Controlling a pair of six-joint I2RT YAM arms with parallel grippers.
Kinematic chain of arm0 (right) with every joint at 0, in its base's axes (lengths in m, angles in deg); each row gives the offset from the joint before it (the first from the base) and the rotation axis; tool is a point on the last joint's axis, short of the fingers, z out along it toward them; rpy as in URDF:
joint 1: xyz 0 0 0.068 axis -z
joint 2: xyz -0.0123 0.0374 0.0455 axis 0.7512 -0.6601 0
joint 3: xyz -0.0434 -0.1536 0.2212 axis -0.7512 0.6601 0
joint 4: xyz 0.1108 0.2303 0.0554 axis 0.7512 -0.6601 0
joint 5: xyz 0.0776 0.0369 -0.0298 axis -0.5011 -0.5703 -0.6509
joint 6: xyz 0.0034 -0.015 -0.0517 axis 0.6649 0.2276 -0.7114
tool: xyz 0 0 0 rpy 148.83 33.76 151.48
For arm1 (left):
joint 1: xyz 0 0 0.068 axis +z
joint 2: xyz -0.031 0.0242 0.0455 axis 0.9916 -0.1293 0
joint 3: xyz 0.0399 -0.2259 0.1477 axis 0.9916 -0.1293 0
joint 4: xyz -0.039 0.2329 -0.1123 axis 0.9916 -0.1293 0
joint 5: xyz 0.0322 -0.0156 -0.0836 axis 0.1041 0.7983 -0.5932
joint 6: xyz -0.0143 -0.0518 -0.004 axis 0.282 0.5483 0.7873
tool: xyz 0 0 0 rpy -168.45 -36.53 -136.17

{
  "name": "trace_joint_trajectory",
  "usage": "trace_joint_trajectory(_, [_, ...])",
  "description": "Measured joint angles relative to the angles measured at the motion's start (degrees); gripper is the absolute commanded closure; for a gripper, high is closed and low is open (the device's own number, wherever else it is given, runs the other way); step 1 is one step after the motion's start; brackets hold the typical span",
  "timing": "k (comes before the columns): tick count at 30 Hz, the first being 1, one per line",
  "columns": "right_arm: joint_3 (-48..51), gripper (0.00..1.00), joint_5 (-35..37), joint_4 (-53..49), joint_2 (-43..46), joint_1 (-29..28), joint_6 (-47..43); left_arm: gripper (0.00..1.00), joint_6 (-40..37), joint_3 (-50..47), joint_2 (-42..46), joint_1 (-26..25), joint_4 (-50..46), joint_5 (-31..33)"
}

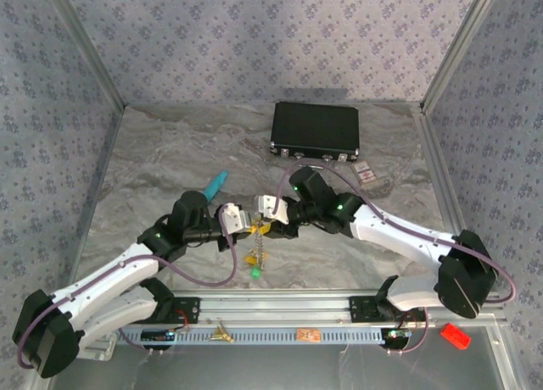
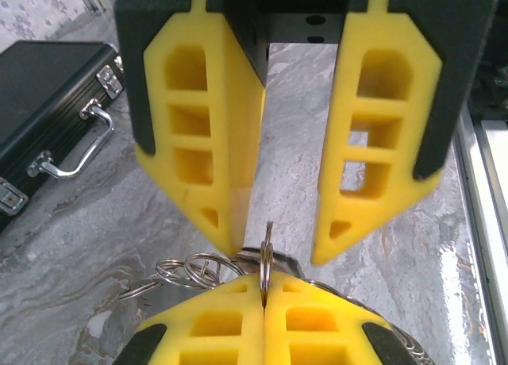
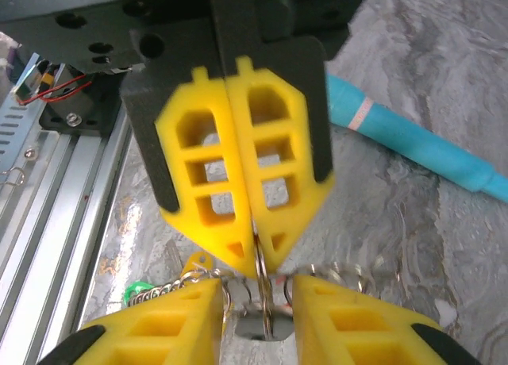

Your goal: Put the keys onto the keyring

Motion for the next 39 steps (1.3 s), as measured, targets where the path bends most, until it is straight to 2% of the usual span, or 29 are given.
trace_joint_trajectory(8, [3.4,0.72,0.0,2.5,1.3,0.7,2.9,1.0,0.6,-1.7,1.4,0.0,2.1,0.0])
trace_joint_trajectory(14, [3.5,0.91,0.1,3.5,1.3,0.7,3.8,1.0,1.1,-1.7,1.4,0.0,2.7,0.0])
trace_joint_trajectory(17, [3.5,0.96,0.4,3.5,1.3,0.7,3.7,1.0,1.4,-1.7,1.4,0.0,2.9,0.1])
trace_joint_trajectory(25, [3.5,0.99,4.7,3.5,1.2,-1.2,2.8,1.0,4.4,-2.7,1.4,0.0,5.3,0.1])
trace_joint_trajectory(31, [3.6,0.96,7.3,4.3,0.6,-2.2,2.3,1.0,6.5,-3.4,1.4,0.0,8.0,0.4])
trace_joint_trajectory(34, [4.2,0.88,7.6,5.4,0.6,-2.2,2.3,1.0,7.1,-3.6,1.4,0.0,8.7,0.5])
trace_joint_trajectory(37, [5.1,0.75,7.5,6.5,1.0,-1.9,2.9,1.0,7.6,-3.9,1.4,0.0,9.7,0.5])
trace_joint_trajectory(39, [6.0,0.72,7.3,7.4,1.9,-1.2,3.4,1.0,8.0,-4.2,1.4,0.0,10.7,0.5])
